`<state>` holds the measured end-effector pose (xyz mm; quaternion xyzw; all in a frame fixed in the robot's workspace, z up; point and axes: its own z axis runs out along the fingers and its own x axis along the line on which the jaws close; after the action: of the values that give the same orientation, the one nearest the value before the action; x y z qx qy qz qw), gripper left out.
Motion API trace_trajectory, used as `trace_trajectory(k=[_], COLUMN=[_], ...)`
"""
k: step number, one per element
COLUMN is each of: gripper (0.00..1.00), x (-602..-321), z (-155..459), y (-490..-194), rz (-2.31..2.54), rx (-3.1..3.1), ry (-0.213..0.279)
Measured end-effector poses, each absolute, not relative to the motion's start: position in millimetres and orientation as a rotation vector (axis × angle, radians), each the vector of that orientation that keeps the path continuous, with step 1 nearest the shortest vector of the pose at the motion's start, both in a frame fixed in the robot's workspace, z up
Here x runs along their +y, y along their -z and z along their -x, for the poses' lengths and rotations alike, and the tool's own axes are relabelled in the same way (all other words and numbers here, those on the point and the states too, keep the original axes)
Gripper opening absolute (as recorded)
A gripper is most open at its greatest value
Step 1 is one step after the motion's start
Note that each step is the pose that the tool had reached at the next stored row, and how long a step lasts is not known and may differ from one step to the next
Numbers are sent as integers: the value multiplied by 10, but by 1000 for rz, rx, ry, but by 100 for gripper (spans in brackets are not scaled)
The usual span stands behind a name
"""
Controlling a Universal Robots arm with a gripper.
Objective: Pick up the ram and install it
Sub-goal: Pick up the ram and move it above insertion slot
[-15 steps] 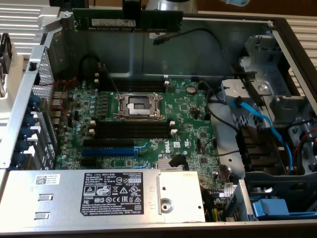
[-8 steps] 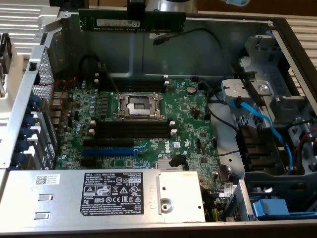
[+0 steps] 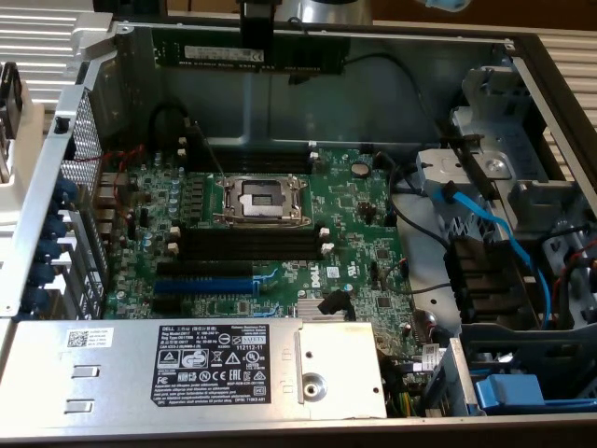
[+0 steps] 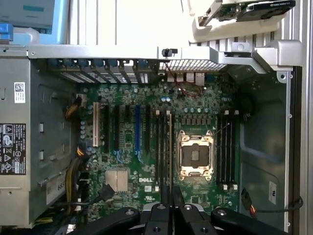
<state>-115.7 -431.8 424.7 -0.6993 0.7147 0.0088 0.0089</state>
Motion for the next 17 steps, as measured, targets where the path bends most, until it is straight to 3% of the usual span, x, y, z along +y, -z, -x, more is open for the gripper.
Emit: trace_trajectory(k=[17], gripper=[12], x=[-4219], z=[1152], y=[-4065], rz=[2125], rx=[2289], ry=[-26])
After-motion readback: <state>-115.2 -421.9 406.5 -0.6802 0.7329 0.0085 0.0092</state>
